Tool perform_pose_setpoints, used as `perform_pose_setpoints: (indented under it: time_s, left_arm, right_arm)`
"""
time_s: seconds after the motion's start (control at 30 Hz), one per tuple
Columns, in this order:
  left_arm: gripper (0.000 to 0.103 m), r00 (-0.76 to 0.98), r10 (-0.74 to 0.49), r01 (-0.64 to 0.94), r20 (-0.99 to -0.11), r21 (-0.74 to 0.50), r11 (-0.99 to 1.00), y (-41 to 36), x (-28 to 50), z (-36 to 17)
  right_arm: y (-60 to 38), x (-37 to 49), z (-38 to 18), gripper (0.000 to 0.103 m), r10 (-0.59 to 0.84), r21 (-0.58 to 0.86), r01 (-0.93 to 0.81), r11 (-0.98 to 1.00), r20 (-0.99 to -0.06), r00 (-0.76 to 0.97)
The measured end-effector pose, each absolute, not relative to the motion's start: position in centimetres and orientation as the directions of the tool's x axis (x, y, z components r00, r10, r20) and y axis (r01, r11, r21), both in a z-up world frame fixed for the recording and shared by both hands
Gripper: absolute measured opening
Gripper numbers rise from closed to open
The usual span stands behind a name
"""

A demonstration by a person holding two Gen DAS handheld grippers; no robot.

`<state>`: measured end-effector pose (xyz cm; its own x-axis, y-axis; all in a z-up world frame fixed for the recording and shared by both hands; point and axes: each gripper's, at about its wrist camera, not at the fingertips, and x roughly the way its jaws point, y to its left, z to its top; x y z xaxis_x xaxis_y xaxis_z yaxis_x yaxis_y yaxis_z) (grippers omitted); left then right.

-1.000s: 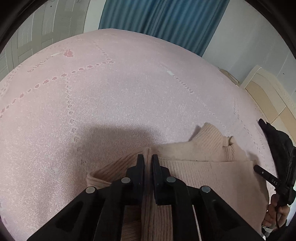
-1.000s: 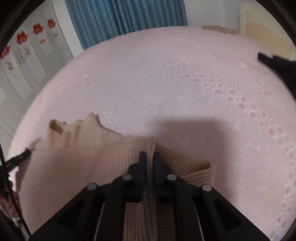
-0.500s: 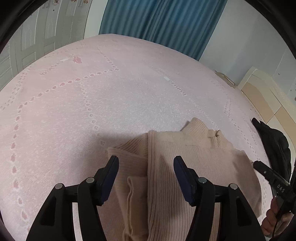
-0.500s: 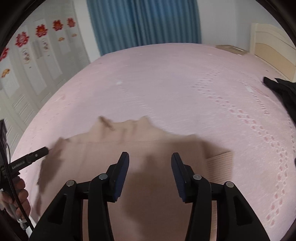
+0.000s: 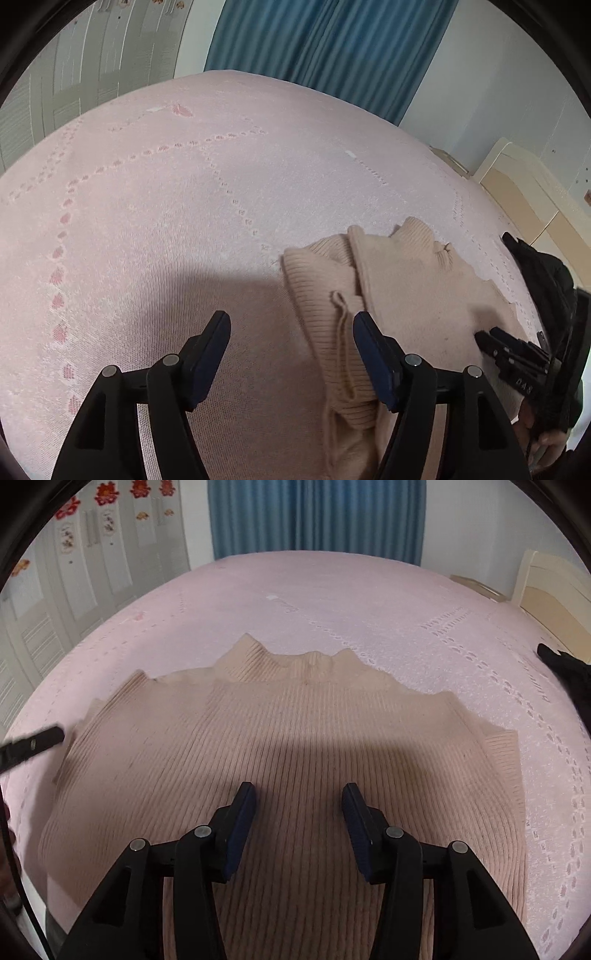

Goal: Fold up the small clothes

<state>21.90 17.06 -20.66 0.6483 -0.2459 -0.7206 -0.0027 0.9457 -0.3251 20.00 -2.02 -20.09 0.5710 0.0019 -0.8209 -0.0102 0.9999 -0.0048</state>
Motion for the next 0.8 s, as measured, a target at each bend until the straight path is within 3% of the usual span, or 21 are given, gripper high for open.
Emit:
perform_pose_setpoints:
  time_s: [0.27,0.53,0.8]
  left_arm:
    - [0.071,0.630,-0.385,0.038,-0.674,-0.468,0.883,19.4,22.7,-22.8]
    - [0.077,0.626,-0.405,0.072,-0.666,-0.468,0.881,18.7,23.0,-23.2]
    - [0.077,0.632,-0.444,0.074,-0.635,-0.522,0.850,19.4,22.6,-23.4]
  right_arm:
    - [-2.4,25.7,-21.1,0.051,-0.026,0.002,0.057,0.998,-0.873,0.487]
    - [-2.3,30.5,-22.7,0.059,-0.093,-0.048,0.111,0.993,-0.889,0.448]
    - [-2.3,29.6,-22.2,0.059,-0.079,-0.049,0.078,0.996,-0.896,0.436]
